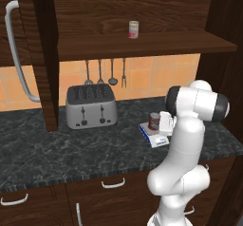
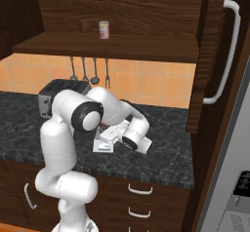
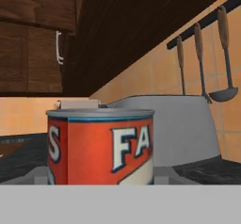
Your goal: Pick the canned food and place it on the digital scale for weighing, and close the cabinet.
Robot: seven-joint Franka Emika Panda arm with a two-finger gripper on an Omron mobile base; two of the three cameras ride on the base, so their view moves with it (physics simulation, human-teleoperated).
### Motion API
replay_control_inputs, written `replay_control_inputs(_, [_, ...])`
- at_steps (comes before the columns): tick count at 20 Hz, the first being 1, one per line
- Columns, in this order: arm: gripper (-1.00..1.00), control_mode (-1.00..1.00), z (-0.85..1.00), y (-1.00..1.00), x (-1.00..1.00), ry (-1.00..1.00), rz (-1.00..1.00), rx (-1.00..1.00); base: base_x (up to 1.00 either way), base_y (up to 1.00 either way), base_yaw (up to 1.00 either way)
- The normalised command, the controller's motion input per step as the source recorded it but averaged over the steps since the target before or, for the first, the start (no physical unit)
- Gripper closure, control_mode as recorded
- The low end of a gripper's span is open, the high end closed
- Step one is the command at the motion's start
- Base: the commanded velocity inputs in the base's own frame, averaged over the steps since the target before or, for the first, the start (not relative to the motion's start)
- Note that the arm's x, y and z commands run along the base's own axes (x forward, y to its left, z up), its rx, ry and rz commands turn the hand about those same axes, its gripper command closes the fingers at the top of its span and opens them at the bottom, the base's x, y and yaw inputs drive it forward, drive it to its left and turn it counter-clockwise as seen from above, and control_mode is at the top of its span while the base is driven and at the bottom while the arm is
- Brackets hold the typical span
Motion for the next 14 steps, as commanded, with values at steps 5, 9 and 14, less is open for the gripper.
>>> replay_control_inputs(5, [-1.0, -1.0, -0.16, 0.07, 0.04, 0.0, -0.04, 0.0, 0.0, 0.0, 0.0])
replay_control_inputs(9, [-1.0, -1.0, 0.0, 0.0, 0.0, 0.0, 0.0, 0.0, 0.0, 0.0, 0.0])
replay_control_inputs(14, [-1.0, -1.0, 0.0, 0.0, -0.05, -0.01, 0.0, 0.0, 0.0, 0.0, 0.0])
